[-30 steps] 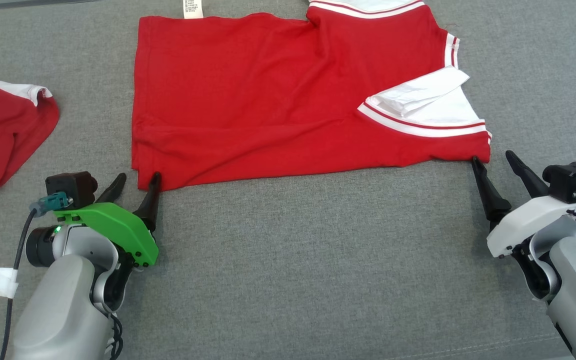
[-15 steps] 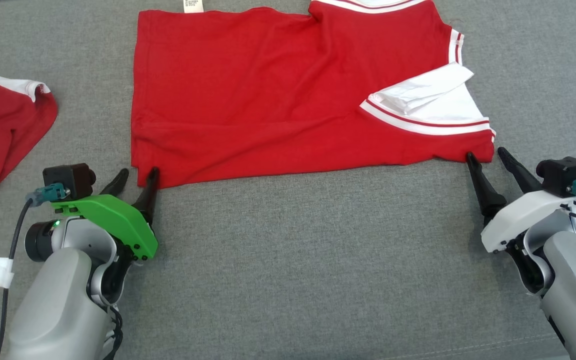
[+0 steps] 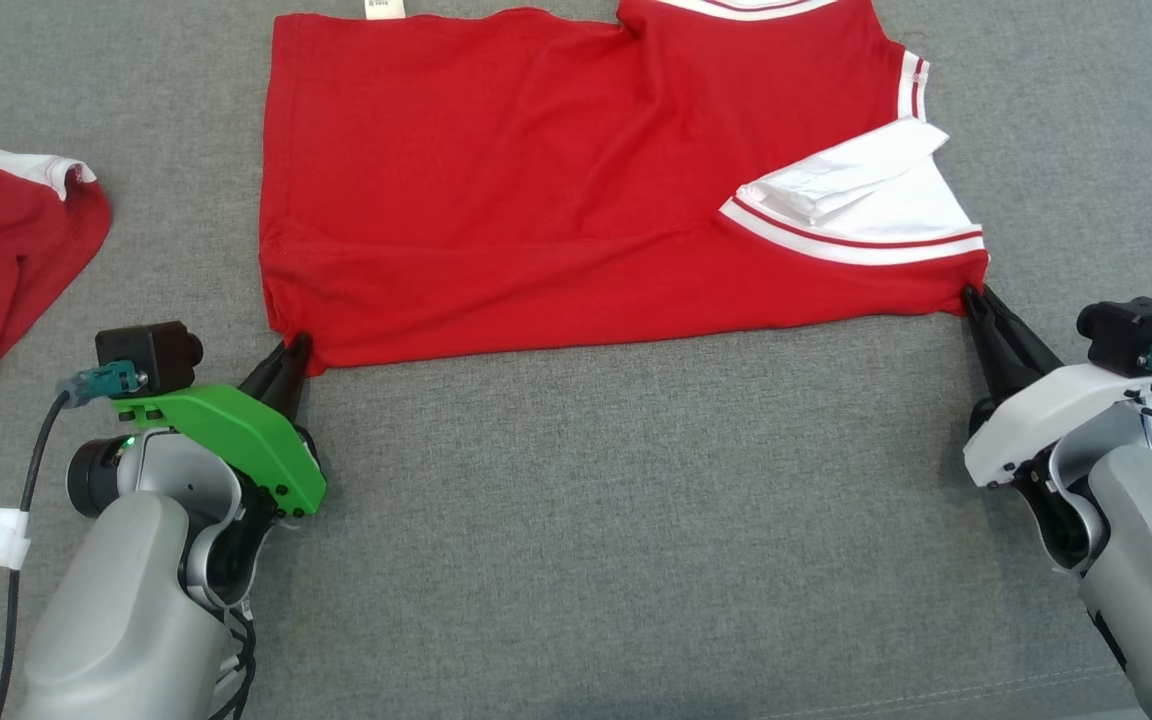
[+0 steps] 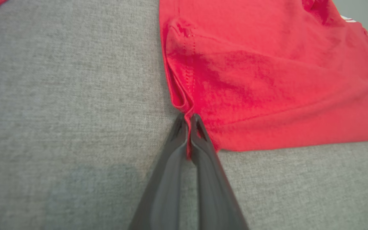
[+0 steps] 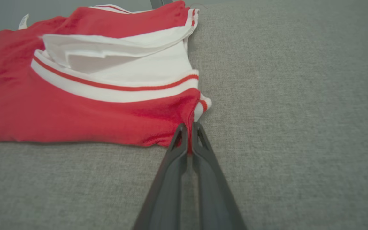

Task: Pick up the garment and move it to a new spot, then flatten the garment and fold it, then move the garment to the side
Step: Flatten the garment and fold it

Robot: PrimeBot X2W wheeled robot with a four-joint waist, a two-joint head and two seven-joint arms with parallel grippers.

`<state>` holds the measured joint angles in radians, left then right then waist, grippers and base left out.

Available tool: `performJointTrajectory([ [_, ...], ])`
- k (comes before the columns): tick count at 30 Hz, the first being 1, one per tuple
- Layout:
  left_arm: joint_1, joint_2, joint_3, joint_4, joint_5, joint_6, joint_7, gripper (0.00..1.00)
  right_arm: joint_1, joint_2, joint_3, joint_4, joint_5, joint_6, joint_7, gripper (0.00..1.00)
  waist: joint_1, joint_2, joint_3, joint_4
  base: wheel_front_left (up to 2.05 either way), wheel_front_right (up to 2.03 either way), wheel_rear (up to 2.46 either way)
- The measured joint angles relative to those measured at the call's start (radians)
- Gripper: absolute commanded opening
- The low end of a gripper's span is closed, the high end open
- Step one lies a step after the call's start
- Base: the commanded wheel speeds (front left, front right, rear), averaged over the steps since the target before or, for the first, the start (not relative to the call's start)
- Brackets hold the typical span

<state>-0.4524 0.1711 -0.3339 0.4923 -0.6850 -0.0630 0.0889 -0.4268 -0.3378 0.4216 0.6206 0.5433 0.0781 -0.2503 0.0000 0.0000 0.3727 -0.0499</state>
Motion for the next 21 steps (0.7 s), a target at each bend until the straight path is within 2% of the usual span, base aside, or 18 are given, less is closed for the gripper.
performJointTrajectory([
  [12,0.014,0.000,0.038,-0.028,-0.052,-0.012,0.007,0.00,-0.016,-0.005,-0.023,-0.016,0.011,0.019,0.000,0.00,0.0001,0.0000,-0.024,0.006,0.00,0.00,0.00],
  [21,0.150,0.007,0.090,-0.089,-0.089,-0.002,-0.030,0.00,0.074,-0.018,-0.057,-0.065,0.021,0.027,0.000,0.00,0.0001,0.0000,-0.089,0.008,0.00,0.00,0.00],
])
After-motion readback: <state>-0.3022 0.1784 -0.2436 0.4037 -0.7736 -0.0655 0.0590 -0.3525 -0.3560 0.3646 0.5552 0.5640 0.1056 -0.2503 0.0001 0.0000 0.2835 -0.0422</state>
